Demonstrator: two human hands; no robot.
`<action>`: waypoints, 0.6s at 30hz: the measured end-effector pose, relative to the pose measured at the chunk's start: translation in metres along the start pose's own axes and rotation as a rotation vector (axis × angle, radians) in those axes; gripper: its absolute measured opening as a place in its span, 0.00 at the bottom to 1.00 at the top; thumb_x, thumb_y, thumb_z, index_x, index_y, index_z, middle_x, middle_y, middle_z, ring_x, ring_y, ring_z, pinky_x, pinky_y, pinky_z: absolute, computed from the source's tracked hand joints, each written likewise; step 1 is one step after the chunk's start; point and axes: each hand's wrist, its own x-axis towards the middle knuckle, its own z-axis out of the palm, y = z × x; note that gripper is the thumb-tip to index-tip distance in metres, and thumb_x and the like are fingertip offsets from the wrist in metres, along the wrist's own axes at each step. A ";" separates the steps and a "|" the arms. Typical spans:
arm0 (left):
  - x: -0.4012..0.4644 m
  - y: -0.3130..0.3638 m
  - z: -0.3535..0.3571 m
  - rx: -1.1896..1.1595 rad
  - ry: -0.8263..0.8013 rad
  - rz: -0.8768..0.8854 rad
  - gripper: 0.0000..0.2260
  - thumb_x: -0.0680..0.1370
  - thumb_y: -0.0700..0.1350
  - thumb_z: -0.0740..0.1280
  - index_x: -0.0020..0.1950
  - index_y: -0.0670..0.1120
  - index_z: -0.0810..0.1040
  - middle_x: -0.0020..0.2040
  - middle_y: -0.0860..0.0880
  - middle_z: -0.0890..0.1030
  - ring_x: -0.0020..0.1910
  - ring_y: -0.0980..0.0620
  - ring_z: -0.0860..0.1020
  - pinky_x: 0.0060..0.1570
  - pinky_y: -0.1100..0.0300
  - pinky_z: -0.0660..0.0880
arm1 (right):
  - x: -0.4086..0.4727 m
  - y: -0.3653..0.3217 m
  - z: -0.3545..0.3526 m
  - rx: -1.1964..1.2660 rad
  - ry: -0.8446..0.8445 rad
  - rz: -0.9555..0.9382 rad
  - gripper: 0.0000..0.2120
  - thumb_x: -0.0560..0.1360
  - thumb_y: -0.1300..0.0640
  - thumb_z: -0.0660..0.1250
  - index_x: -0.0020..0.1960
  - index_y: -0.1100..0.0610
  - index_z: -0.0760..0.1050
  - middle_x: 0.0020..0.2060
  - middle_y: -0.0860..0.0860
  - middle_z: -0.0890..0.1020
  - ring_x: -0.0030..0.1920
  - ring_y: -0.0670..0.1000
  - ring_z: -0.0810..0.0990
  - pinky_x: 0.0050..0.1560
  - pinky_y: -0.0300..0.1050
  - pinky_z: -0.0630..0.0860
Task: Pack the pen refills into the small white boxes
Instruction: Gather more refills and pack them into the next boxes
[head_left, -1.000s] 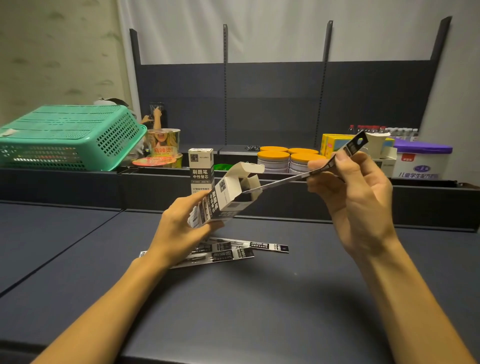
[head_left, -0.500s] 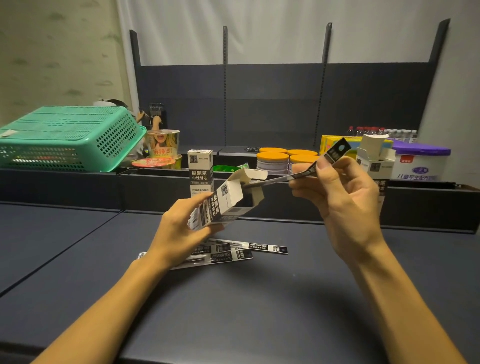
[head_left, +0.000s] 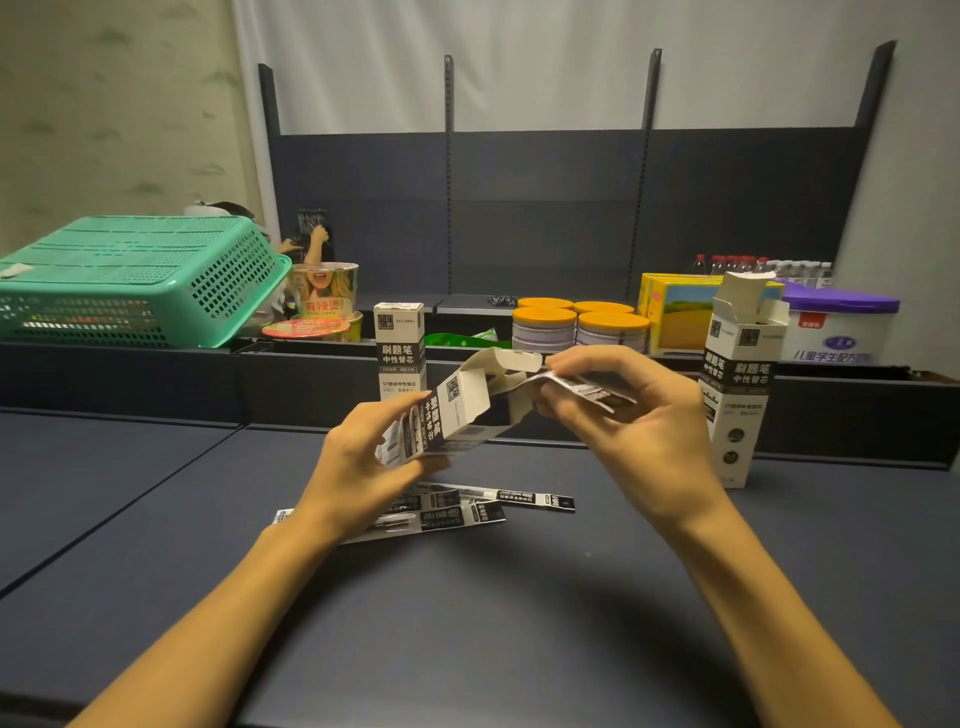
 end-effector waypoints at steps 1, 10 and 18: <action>0.000 0.000 0.000 -0.005 0.001 0.003 0.30 0.68 0.59 0.72 0.68 0.57 0.67 0.60 0.56 0.74 0.57 0.58 0.74 0.50 0.69 0.71 | 0.000 0.003 0.000 -0.063 -0.003 -0.051 0.09 0.71 0.63 0.73 0.51 0.61 0.80 0.48 0.54 0.84 0.50 0.51 0.84 0.49 0.50 0.82; 0.000 0.001 0.001 -0.007 -0.036 0.043 0.30 0.69 0.57 0.72 0.70 0.56 0.68 0.61 0.56 0.74 0.58 0.60 0.73 0.51 0.71 0.70 | -0.002 0.015 0.003 -0.476 -0.072 -0.438 0.08 0.72 0.59 0.72 0.48 0.62 0.82 0.45 0.54 0.84 0.47 0.47 0.81 0.51 0.35 0.77; -0.002 0.000 0.003 -0.003 -0.059 0.077 0.30 0.69 0.59 0.72 0.69 0.55 0.68 0.61 0.54 0.76 0.58 0.57 0.75 0.51 0.70 0.71 | -0.005 0.027 0.008 -0.707 -0.155 -0.435 0.07 0.69 0.62 0.74 0.47 0.59 0.82 0.40 0.51 0.84 0.41 0.54 0.74 0.36 0.47 0.76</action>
